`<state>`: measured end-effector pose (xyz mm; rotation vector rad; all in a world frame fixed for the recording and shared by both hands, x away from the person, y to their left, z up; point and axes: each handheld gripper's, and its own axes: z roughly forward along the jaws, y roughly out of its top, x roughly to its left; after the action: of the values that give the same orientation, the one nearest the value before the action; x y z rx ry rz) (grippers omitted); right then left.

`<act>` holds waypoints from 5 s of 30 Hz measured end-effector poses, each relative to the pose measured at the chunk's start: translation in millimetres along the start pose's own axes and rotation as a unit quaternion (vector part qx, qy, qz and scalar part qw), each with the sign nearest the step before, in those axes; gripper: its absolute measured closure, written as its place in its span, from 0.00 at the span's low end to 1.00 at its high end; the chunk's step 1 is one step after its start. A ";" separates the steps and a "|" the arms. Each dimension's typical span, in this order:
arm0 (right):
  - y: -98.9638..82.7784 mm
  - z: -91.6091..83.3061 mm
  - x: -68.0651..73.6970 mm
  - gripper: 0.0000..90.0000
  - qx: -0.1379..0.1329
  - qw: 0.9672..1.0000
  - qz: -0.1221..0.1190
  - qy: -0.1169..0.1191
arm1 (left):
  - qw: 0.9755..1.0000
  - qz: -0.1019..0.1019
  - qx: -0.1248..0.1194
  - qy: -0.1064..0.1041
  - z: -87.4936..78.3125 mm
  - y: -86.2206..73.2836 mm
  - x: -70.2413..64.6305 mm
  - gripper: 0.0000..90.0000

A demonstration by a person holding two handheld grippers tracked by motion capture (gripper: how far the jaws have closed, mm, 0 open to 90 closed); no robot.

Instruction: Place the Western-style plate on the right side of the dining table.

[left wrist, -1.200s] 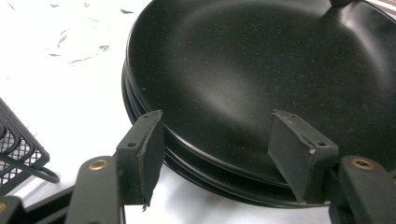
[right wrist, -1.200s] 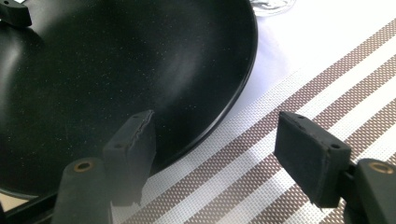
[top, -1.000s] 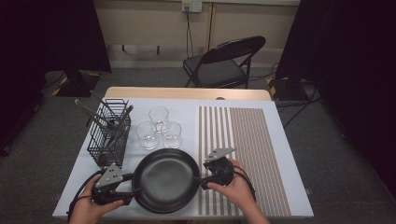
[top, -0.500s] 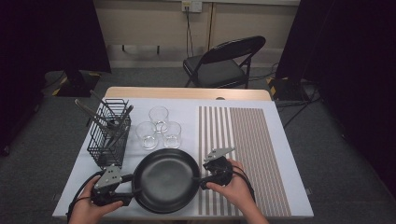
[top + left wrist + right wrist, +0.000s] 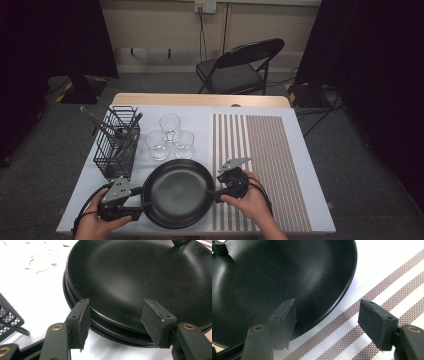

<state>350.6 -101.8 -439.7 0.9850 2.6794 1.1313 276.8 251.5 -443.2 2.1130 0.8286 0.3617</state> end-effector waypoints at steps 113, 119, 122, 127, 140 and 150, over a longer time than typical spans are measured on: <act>-15.6 -23.5 -9.1 0.57 -0.037 0.982 0.180 0.039 | 0.999 0.032 -0.008 -0.030 39.6 23.4 -24.0 0.47; -17.7 -25.1 -14.1 0.67 -0.040 0.967 0.245 0.056 | 0.999 0.029 -0.009 -0.029 40.0 23.4 -24.4 0.47; -18.5 -26.0 -16.6 0.72 -0.037 0.955 0.286 0.065 | 0.999 0.032 -0.007 -0.027 39.9 23.5 -24.2 0.47; -17.6 -26.9 -19.2 0.76 -0.027 0.939 0.335 0.073 | 0.999 0.032 -0.008 -0.028 40.5 24.0 -24.5 0.47; -14.1 -28.6 -23.1 0.80 0.002 0.921 0.379 0.087 | 0.999 0.030 -0.009 -0.023 40.8 23.9 -25.0 0.46; -9.2 -35.6 -27.1 0.88 -0.014 0.901 0.417 0.121 | 0.999 0.002 -0.011 -0.040 43.3 22.2 -23.8 0.32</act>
<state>356.5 -144.5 -424.7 2.2370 2.3977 1.4634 290.9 200.0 -452.2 2.0946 0.7722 0.2858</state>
